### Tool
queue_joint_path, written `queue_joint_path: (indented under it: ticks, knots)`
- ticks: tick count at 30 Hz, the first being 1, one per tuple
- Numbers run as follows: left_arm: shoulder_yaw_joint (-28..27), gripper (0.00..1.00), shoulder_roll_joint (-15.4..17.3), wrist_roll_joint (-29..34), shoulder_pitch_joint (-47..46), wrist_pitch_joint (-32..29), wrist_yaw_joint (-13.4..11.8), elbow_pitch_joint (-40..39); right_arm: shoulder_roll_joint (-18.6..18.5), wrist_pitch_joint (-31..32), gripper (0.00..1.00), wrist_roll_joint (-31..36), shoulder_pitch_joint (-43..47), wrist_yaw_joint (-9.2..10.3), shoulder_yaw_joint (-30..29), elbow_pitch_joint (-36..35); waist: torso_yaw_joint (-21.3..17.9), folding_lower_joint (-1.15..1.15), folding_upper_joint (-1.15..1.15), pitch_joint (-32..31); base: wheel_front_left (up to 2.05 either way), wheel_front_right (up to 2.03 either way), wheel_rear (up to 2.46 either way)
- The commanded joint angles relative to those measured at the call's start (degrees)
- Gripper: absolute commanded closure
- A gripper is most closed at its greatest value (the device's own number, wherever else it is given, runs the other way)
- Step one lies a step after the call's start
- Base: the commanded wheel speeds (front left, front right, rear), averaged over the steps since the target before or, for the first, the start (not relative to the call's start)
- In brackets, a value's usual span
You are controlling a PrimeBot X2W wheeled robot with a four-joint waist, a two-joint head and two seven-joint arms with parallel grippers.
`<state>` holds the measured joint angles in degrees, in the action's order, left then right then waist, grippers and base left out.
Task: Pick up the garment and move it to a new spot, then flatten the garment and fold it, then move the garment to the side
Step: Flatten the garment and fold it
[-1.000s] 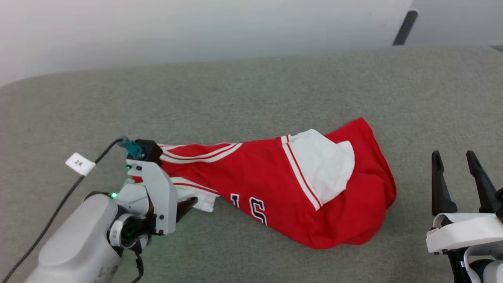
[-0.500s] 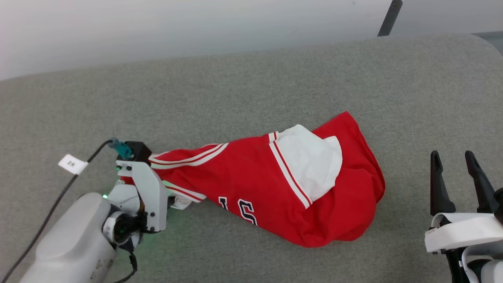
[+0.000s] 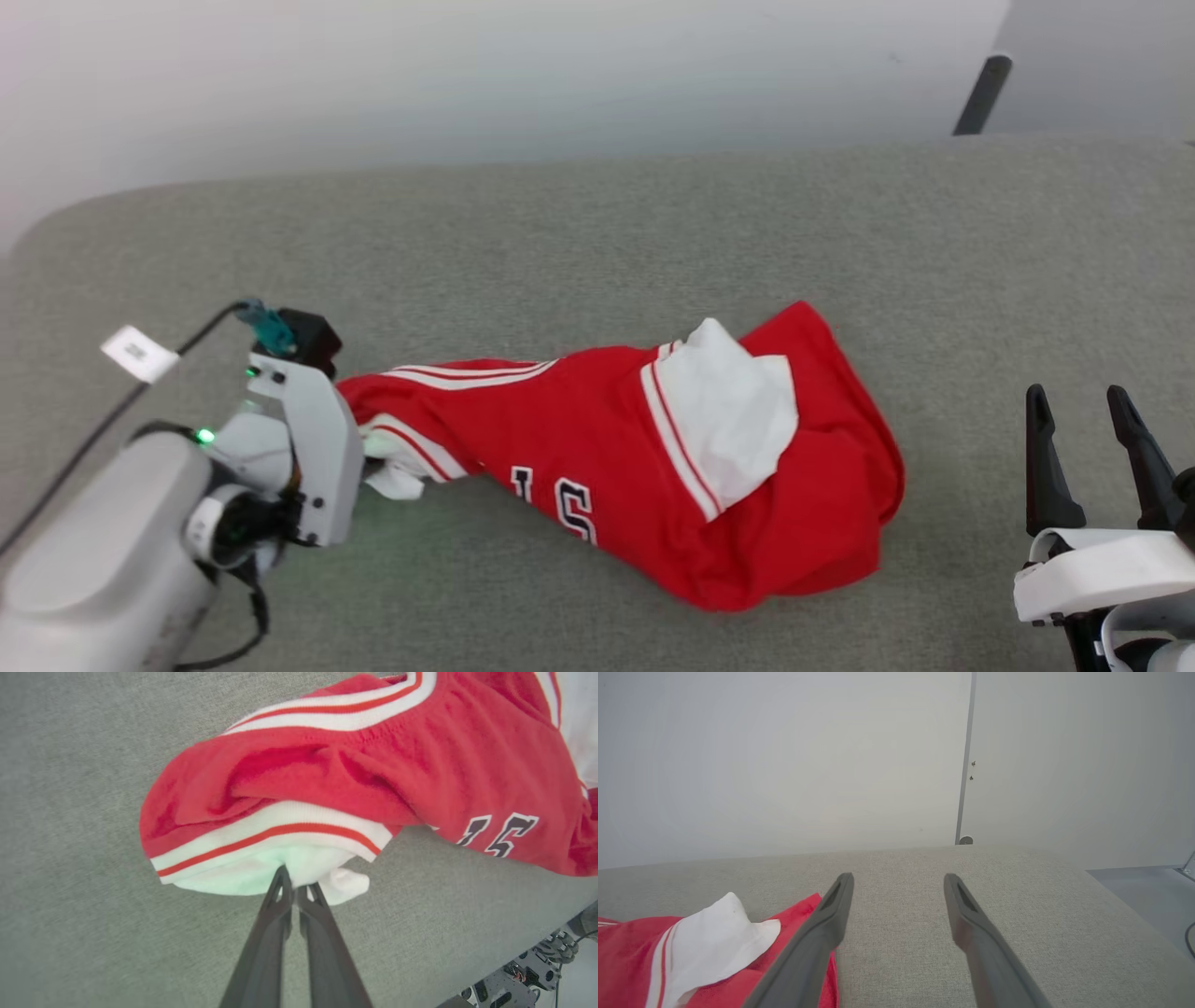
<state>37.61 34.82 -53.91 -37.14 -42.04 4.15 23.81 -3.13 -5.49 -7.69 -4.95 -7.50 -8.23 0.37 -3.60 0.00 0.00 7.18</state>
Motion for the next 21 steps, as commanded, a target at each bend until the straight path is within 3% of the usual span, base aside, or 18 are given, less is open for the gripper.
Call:
queue_joint_path:
  ticks: [1,11,14,15,16,17,21]
  knots:
    - [-0.4,1.0,2.0,0.3,0.1,-1.4,-1.2,-2.8,0.0,0.3,0.0,0.4,0.9,0.02,-0.2,-0.4,1.2,0.0,0.0,-0.7,0.0,0.0,0.0]
    - [-1.8,0.99,8.8,-0.1,4.0,-4.7,-5.8,-11.6,0.1,0.8,0.0,0.1,0.8,0.02,-0.3,-1.3,2.2,0.0,0.0,-0.3,0.0,0.0,0.0]
    - [-2.5,0.87,8.5,-1.2,5.7,-3.5,-6.6,-11.1,0.1,0.9,0.0,-0.2,0.6,0.02,0.2,-1.0,2.3,0.0,0.0,0.0,0.0,0.0,0.0]
    - [-2.5,0.74,8.4,-0.9,6.1,-2.7,-6.7,-10.9,0.1,0.9,0.0,-0.3,0.5,0.02,0.4,-0.8,2.3,0.0,0.0,0.0,0.0,0.0,0.0]
    - [-2.8,0.33,7.8,-1.0,6.4,-1.5,-6.9,-10.6,0.1,0.9,0.0,-0.3,0.3,0.02,0.4,-0.7,2.3,0.0,0.0,0.1,0.0,0.0,0.0]
    - [-3.2,0.0,7.0,-1.4,6.8,-0.3,-7.2,-10.1,0.1,0.8,0.0,-0.4,0.2,0.02,0.5,-0.6,2.4,0.0,0.0,0.1,0.0,0.0,0.0]
    - [-3.4,0.0,5.5,-1.1,7.7,3.0,-6.9,-8.6,-0.3,1.2,0.0,-0.2,0.0,0.02,1.6,-0.2,2.7,0.0,0.0,-0.5,0.0,0.0,0.0]
